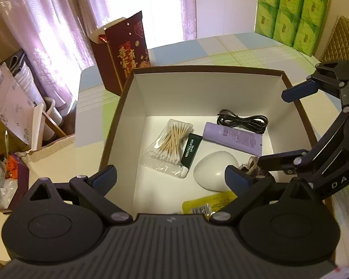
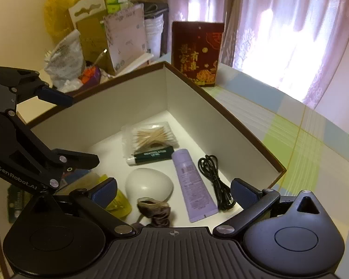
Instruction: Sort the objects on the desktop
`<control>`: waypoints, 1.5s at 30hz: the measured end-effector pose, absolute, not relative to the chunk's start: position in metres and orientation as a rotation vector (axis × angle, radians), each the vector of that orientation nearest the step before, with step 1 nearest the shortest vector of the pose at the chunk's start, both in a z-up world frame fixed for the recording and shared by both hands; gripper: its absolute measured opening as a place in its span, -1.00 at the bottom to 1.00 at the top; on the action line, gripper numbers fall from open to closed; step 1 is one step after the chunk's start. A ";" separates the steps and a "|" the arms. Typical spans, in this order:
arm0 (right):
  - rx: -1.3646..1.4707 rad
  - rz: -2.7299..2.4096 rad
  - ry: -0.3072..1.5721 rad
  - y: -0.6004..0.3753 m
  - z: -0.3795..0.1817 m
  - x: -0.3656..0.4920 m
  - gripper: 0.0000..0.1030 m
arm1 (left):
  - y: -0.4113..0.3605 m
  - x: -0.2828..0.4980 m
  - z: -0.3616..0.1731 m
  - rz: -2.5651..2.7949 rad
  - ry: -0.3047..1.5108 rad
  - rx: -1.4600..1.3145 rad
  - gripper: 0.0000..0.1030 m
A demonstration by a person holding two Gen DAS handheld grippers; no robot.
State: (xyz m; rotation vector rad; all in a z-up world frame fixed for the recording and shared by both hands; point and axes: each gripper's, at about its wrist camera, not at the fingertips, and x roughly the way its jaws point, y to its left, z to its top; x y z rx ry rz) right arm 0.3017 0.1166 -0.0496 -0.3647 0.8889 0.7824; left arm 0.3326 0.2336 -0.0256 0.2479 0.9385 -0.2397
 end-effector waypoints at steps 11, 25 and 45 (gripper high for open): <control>-0.315 0.770 0.841 0.099 -0.025 0.269 0.96 | 0.231 0.289 -0.001 -0.173 0.893 0.222 0.92; -0.323 0.786 0.748 0.060 -0.002 0.209 0.96 | 0.215 0.197 0.036 -0.067 0.806 0.120 0.98; -0.268 0.896 0.664 -0.030 0.025 0.121 0.96 | 0.139 0.058 0.068 0.195 0.709 -0.050 0.98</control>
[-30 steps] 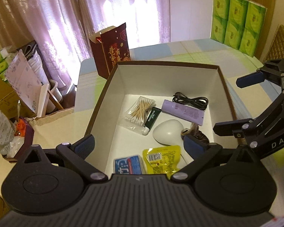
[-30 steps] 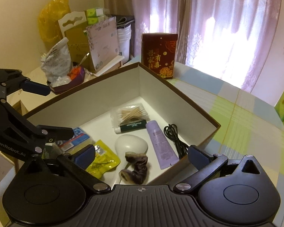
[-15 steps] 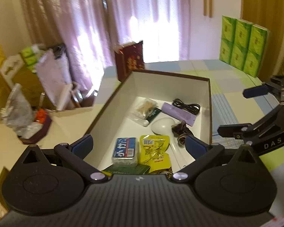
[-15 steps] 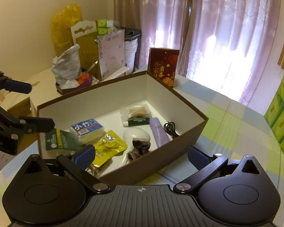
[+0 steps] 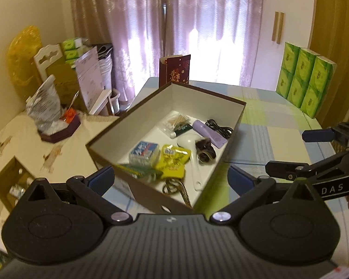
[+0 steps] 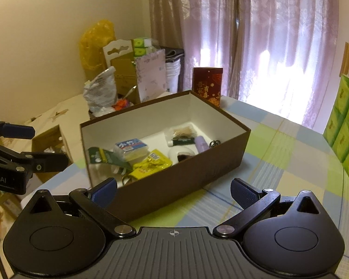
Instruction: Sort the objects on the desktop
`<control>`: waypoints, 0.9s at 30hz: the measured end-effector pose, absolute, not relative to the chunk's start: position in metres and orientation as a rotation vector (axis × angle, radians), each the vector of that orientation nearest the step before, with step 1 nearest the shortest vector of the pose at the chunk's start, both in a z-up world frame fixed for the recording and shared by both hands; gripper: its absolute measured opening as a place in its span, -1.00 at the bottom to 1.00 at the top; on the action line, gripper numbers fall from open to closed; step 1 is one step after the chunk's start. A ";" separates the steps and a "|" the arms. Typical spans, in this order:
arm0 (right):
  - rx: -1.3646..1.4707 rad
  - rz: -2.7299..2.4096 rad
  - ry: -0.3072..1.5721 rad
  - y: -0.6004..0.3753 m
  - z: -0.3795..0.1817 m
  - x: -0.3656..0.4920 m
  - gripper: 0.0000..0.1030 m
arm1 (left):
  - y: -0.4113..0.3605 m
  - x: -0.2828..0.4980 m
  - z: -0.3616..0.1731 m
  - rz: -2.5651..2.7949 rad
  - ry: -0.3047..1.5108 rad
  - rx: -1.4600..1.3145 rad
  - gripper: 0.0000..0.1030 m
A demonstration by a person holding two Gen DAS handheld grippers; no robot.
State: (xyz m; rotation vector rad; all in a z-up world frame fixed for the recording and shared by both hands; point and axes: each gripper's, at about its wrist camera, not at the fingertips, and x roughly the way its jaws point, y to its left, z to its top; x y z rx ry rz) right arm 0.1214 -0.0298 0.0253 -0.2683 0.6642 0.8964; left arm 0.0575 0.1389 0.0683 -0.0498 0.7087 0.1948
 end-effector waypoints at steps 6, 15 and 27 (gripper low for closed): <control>-0.277 0.929 0.671 -0.056 0.025 0.107 0.96 | 0.113 0.032 0.067 0.238 0.722 -0.095 0.98; -0.295 0.931 0.676 -0.099 0.021 0.094 0.96 | 0.073 0.007 0.060 0.255 0.743 -0.114 0.98; -0.321 0.937 0.678 -0.139 0.012 0.081 0.96 | 0.034 -0.002 0.045 0.264 0.788 -0.129 0.98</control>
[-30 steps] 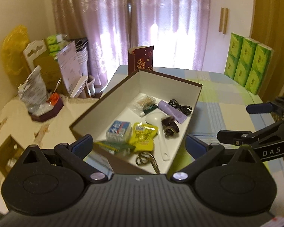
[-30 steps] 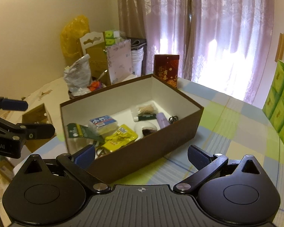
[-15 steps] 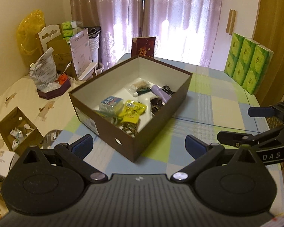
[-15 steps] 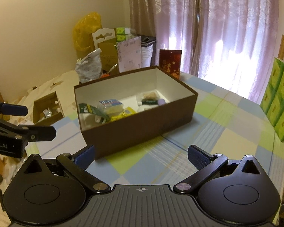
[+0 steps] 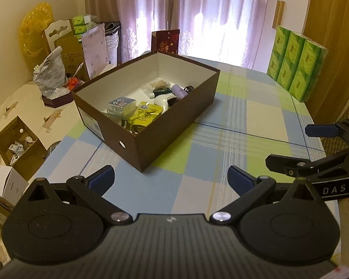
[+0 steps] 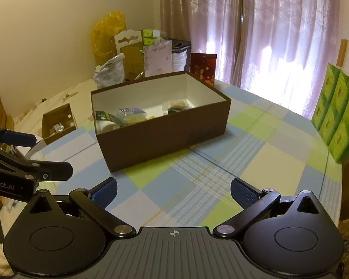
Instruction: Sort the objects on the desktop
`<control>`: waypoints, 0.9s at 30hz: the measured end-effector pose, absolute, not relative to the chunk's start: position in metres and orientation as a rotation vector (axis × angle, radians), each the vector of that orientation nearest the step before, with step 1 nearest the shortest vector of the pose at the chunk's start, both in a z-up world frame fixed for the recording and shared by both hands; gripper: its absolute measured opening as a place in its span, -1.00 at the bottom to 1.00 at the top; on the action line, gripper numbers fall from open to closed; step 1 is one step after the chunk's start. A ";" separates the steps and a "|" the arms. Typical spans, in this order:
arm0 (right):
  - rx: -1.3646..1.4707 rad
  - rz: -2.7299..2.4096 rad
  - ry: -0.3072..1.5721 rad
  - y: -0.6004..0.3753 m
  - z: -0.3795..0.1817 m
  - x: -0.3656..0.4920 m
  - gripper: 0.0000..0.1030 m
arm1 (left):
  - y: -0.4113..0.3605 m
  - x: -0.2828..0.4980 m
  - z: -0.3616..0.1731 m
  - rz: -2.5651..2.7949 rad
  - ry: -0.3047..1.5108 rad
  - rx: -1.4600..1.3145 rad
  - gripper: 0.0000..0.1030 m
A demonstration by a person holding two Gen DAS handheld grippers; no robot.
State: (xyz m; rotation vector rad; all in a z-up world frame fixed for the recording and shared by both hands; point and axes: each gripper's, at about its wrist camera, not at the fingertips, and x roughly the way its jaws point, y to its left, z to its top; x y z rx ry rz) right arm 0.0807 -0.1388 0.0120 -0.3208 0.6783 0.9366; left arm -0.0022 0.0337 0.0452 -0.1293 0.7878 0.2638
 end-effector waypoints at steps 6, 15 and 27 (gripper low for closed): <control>-0.329 0.940 0.690 -0.147 0.007 0.081 0.96 | 0.022 0.000 0.039 0.274 0.812 -0.126 0.98; -0.338 0.935 0.703 -0.158 0.000 0.081 0.96 | 0.011 0.005 0.032 0.280 0.841 -0.108 0.98; -0.352 0.935 0.731 -0.160 -0.008 0.084 0.96 | 0.006 0.010 0.025 0.283 0.866 -0.095 0.98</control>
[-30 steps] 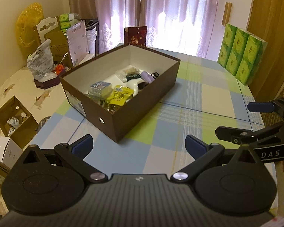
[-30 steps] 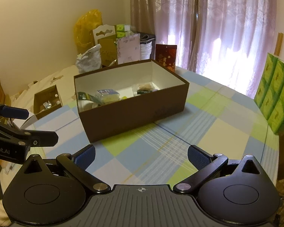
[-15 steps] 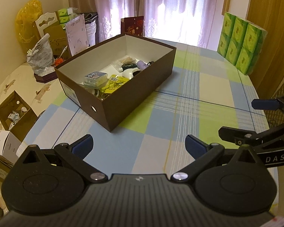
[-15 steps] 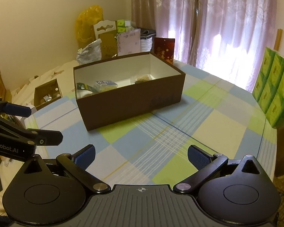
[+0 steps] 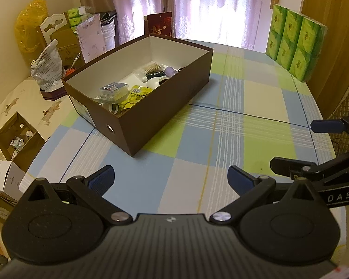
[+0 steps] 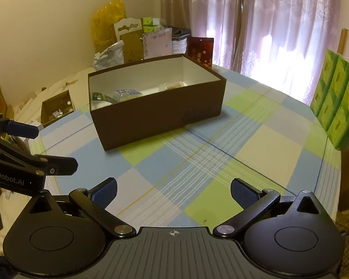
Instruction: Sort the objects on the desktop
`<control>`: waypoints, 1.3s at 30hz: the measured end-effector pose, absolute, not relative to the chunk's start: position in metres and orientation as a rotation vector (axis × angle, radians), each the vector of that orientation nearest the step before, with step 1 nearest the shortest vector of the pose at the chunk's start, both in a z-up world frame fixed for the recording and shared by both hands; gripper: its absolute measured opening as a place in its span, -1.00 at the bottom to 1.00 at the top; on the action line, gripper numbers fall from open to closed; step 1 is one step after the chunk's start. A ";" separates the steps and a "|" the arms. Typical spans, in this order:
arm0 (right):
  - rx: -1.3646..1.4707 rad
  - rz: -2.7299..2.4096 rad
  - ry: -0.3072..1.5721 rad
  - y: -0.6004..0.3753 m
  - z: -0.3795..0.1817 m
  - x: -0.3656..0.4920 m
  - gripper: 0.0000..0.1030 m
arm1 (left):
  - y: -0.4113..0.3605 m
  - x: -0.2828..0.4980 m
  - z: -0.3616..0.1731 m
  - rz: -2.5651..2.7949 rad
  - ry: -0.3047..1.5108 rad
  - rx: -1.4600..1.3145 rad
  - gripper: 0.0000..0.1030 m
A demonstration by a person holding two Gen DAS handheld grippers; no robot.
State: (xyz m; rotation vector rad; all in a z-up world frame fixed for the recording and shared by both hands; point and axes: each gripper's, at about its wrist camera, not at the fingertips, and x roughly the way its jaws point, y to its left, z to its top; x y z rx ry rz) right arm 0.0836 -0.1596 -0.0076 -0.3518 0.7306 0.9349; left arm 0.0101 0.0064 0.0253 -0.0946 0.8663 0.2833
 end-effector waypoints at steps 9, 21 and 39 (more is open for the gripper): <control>-0.361 0.936 0.751 -0.156 -0.014 0.086 0.96 | 0.010 0.014 0.020 0.287 0.885 -0.097 0.98; -0.363 0.928 0.762 -0.153 -0.018 0.088 0.96 | 0.012 0.016 0.013 0.291 0.896 -0.106 0.98; -0.366 0.917 0.774 -0.157 -0.023 0.088 0.96 | 0.007 0.019 0.006 0.295 0.896 -0.089 0.98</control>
